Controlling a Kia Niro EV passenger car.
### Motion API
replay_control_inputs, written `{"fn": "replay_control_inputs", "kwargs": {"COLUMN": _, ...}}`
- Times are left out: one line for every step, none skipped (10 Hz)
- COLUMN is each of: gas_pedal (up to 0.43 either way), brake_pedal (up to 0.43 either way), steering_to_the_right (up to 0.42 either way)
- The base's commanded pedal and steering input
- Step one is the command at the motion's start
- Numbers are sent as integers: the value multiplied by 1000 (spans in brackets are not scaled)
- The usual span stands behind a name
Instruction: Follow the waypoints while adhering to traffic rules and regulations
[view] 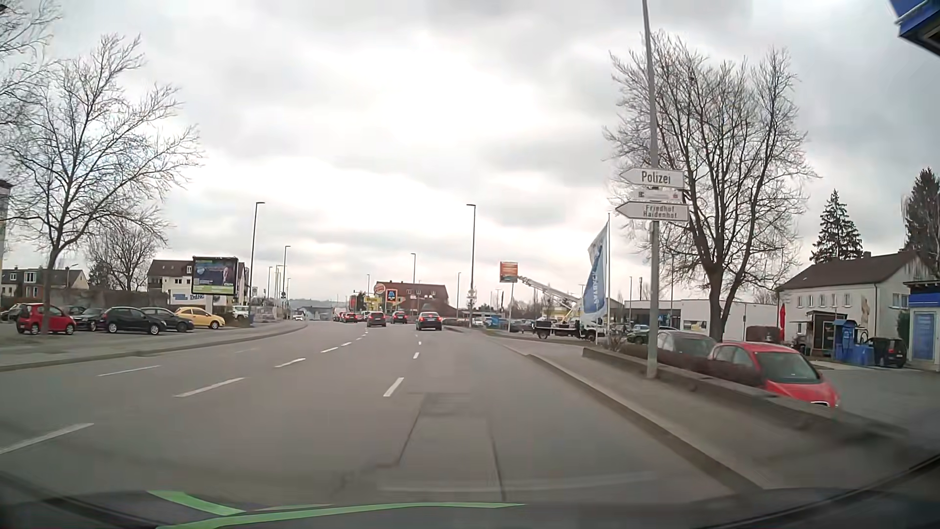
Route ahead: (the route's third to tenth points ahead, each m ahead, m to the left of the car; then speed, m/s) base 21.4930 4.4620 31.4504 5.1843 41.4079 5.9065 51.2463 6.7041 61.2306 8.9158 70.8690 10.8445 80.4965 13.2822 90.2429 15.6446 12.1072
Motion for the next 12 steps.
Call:
{"fn": "replay_control_inputs", "kwargs": {"gas_pedal": 67, "brake_pedal": 0, "steering_to_the_right": -1}}
{"fn": "replay_control_inputs", "kwargs": {"gas_pedal": 28, "brake_pedal": 0, "steering_to_the_right": -2}}
{"fn": "replay_control_inputs", "kwargs": {"gas_pedal": 0, "brake_pedal": 0, "steering_to_the_right": -3}}
{"fn": "replay_control_inputs", "kwargs": {"gas_pedal": 0, "brake_pedal": 0, "steering_to_the_right": -3}}
{"fn": "replay_control_inputs", "kwargs": {"gas_pedal": 0, "brake_pedal": 0, "steering_to_the_right": -4}}
{"fn": "replay_control_inputs", "kwargs": {"gas_pedal": 0, "brake_pedal": 0, "steering_to_the_right": -4}}
{"fn": "replay_control_inputs", "kwargs": {"gas_pedal": 0, "brake_pedal": 0, "steering_to_the_right": -4}}
{"fn": "replay_control_inputs", "kwargs": {"gas_pedal": 0, "brake_pedal": 0, "steering_to_the_right": -4}}
{"fn": "replay_control_inputs", "kwargs": {"gas_pedal": 0, "brake_pedal": 0, "steering_to_the_right": -4}}
{"fn": "replay_control_inputs", "kwargs": {"gas_pedal": 0, "brake_pedal": 0, "steering_to_the_right": -4}}
{"fn": "replay_control_inputs", "kwargs": {"gas_pedal": 0, "brake_pedal": 0, "steering_to_the_right": -4}}
{"fn": "replay_control_inputs", "kwargs": {"gas_pedal": 0, "brake_pedal": 0, "steering_to_the_right": -5}}
